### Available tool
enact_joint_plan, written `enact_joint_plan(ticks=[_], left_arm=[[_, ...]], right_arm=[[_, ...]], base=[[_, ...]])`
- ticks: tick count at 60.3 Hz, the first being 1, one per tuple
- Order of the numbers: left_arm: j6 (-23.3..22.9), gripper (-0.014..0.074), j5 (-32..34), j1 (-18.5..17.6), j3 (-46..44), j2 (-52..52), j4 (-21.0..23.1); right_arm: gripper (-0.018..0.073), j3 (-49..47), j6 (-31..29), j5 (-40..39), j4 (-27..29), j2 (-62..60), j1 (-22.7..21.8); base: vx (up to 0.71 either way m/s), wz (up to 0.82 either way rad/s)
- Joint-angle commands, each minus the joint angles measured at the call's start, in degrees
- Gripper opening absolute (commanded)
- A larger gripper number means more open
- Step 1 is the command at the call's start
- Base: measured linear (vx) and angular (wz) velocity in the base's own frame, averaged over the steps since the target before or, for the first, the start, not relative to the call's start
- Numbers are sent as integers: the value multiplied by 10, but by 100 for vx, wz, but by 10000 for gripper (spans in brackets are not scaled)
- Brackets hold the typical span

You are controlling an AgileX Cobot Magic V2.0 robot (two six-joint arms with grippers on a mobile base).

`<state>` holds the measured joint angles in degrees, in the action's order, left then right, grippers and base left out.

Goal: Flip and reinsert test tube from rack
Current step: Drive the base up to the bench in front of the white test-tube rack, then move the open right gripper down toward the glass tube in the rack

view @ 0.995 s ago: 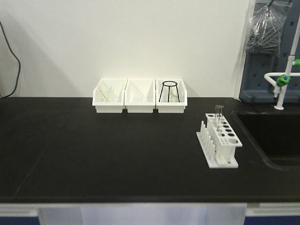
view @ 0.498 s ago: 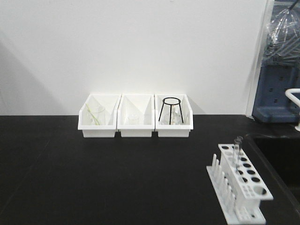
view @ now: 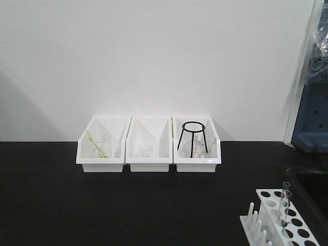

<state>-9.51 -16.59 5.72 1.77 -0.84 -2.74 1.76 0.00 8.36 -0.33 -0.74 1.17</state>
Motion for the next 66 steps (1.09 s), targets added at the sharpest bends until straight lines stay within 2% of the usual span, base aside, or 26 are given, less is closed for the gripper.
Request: enact_joint_plan(ticks=[1,52,66], left_arm=[[0,-6,50,-3,1,-2,2],[0,-6,50,-3,1,-2,2],[0,-6,50,-3,1,-2,2]], right_arm=[[-8,0,0,-49,-2,-4,0],[-8,0,0,-52,-1,-4,0],[-8,0,0,-78,-1,-4,0]], base=[[9,0],[1,0],[0,0]])
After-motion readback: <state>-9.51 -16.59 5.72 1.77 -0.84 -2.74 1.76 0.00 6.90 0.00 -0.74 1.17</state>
